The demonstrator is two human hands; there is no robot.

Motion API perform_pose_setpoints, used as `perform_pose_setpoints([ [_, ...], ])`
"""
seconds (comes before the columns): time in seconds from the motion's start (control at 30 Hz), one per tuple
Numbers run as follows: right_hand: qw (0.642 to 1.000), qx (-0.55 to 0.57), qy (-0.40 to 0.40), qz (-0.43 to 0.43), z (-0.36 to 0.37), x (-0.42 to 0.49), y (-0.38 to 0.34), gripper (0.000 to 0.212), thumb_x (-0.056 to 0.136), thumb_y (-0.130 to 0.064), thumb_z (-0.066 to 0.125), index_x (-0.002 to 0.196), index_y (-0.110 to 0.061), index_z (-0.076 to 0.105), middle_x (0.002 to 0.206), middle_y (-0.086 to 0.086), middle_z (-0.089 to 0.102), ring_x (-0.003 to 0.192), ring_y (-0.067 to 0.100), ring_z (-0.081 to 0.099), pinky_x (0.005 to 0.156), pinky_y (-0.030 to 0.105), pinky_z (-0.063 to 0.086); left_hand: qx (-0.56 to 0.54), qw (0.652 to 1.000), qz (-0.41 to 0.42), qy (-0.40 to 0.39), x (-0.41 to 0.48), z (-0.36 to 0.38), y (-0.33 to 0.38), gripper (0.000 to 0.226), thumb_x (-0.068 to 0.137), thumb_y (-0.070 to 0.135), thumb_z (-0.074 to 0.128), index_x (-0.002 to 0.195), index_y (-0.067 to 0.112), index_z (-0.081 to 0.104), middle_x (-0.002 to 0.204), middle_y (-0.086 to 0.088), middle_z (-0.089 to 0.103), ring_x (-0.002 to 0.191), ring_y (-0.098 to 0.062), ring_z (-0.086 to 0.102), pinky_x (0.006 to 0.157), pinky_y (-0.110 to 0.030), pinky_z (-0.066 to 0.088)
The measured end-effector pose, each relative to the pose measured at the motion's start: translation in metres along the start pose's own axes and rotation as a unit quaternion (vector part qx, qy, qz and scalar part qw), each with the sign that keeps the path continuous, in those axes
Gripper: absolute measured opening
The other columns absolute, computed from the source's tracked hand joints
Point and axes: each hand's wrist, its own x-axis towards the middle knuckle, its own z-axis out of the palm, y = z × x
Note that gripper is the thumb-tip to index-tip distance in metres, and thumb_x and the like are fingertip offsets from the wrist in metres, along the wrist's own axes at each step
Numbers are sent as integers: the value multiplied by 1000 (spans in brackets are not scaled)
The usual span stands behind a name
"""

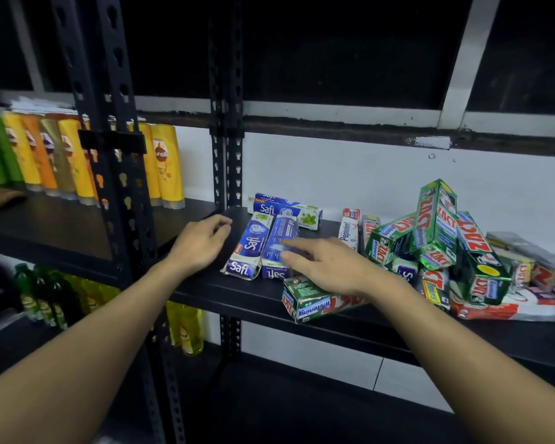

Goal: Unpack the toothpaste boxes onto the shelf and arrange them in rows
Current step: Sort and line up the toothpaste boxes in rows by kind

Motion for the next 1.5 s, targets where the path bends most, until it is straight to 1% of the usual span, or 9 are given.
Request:
perform_pose_setpoints([
  [0.17, 999, -11, -49, 1, 2, 38, -6, 57, 99, -59, 34, 152, -40, 28, 164, -2, 11, 151, 20, 12, 119, 35, 12, 34, 999, -9, -10, 6, 11, -16, 39, 105, 37, 39, 137, 24, 55, 137, -4, 60, 127, -26, 53, 103, -38, 42],
  [0.3, 995, -59, -79, -2, 8, 66, -8, 59, 99, -61, 30, 153, -43, 17, 165, -2, -3, 151, 27, -1, 121, 41, 2, 93, 994, -15, -49, 10, 13, -20, 42, 105, 36, 35, 144, 28, 47, 154, 0, 43, 147, -22, 28, 117, -42, 27],
  [0.47, 992, -54, -104, -40, 12, 68, -14, 53, 104, -50, 25, 154, -32, 23, 164, -2, 10, 150, 15, -1, 116, 26, -5, 114, 990, -24, -82, 15, 16, -21, 46, 106, 40, 30, 149, 28, 41, 158, 3, 36, 149, -19, 22, 119, -40, 22],
  [0.63, 987, -69, -127, -69, 5, 53, -22, 54, 102, -54, 25, 153, -35, 28, 162, -4, 16, 149, 10, 7, 113, 19, -3, 95, 993, -39, -63, 11, 11, -14, 46, 106, 43, 27, 138, 24, 54, 143, -6, 55, 133, -27, 47, 110, -40, 35],
  [0.73, 990, -43, -120, -60, -11, 58, -21, 51, 97, -62, 33, 137, -38, 53, 145, -12, 49, 127, 5, 46, 113, 29, 31, 105, 991, -42, -68, 8, 10, -8, 48, 107, 41, 23, 130, 17, 58, 136, -7, 60, 127, -29, 51, 108, -41, 35],
  [0.83, 996, -61, -48, -38, -37, 89, -3, 38, 96, -51, 52, 124, -31, 66, 127, -11, 65, 107, 3, 57, 94, 22, 42, 121, 989, -38, -78, 10, 10, -8, 48, 107, 42, 21, 131, 21, 57, 138, -5, 58, 131, -26, 47, 111, -40, 32],
  [1.1, 977, -180, -42, 111, -38, 174, 66, 47, 92, -40, 63, 134, -19, 57, 139, 7, 54, 126, 25, 51, 100, 29, 37, 111, 989, -38, -86, 12, 12, -15, 47, 106, 42, 23, 143, 27, 49, 148, 1, 50, 142, -19, 37, 118, -40, 23],
  [1.4, 978, -109, 2, 176, -29, 202, 73, 24, 87, -33, 69, 100, -15, 61, 113, 6, 63, 98, 22, 55, 60, 26, 41, 115, 989, -37, -88, 16, 16, -18, 48, 106, 42, 22, 139, 25, 52, 149, 1, 49, 145, -16, 31, 120, -40, 18],
  [1.5, 980, -86, 22, 178, -25, 205, 74, 17, 85, -30, 70, 92, -17, 61, 105, 6, 66, 95, 25, 60, 54, 31, 53, 116, 989, -35, -90, 17, 17, -20, 49, 106, 43, 21, 141, 23, 51, 151, 1, 46, 147, -14, 28, 121, -41, 16],
])
